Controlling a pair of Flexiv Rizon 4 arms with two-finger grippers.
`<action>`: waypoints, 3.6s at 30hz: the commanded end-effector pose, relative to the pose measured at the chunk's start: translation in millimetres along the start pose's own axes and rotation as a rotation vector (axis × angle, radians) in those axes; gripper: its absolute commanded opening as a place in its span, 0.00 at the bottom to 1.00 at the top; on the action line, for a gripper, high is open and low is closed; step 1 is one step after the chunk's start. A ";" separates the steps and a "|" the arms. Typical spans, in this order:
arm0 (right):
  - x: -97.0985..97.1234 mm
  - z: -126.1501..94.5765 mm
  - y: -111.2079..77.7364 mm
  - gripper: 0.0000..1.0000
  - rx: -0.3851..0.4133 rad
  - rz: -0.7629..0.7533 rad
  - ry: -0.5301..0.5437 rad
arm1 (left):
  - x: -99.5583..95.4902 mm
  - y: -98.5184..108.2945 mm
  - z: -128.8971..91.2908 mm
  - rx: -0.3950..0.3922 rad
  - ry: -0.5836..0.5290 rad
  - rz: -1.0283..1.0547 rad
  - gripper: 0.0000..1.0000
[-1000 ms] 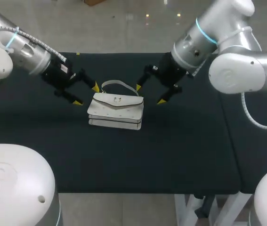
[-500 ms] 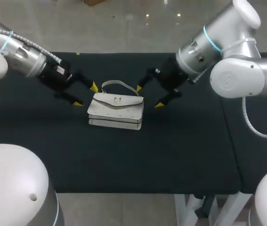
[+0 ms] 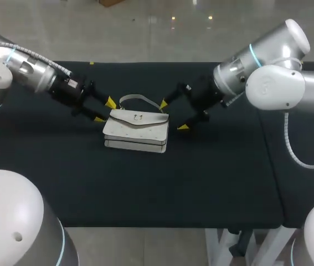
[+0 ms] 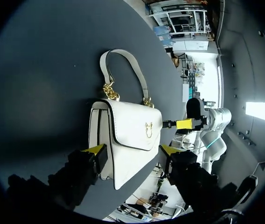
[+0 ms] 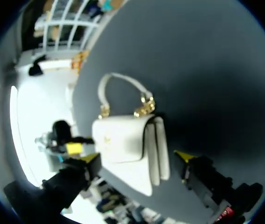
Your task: Pick up the bag, open it, inspect its contents, close it, and place it on the opposite side
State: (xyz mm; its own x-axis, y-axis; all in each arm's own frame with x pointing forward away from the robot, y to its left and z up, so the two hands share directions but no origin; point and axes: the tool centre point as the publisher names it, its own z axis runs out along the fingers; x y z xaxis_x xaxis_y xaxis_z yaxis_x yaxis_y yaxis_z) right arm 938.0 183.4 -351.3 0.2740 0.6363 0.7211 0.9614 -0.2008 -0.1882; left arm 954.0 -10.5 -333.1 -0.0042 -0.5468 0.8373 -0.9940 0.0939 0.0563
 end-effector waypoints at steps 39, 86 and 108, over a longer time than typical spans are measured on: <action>-12.7 36.6 4.9 0.47 0.110 0.070 0.140 | -22.2 -12.9 27.1 -0.022 0.076 -0.055 0.37; -17.2 4.4 -3.2 1.00 0.022 0.047 0.114 | -9.4 13.9 9.4 0.072 0.066 -0.008 0.95; -27.9 -53.8 2.5 1.00 -0.034 -0.051 -0.030 | -23.7 13.7 19.0 0.010 0.053 -0.051 0.07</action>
State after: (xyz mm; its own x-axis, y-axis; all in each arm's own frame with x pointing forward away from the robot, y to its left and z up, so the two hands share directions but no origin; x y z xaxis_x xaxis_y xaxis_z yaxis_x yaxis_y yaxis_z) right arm 930.4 126.3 -339.2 0.2348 0.6669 0.7072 0.9700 -0.2082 -0.1258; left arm 930.3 -14.2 -357.0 0.0500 -0.5167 0.8547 -0.9956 0.0425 0.0839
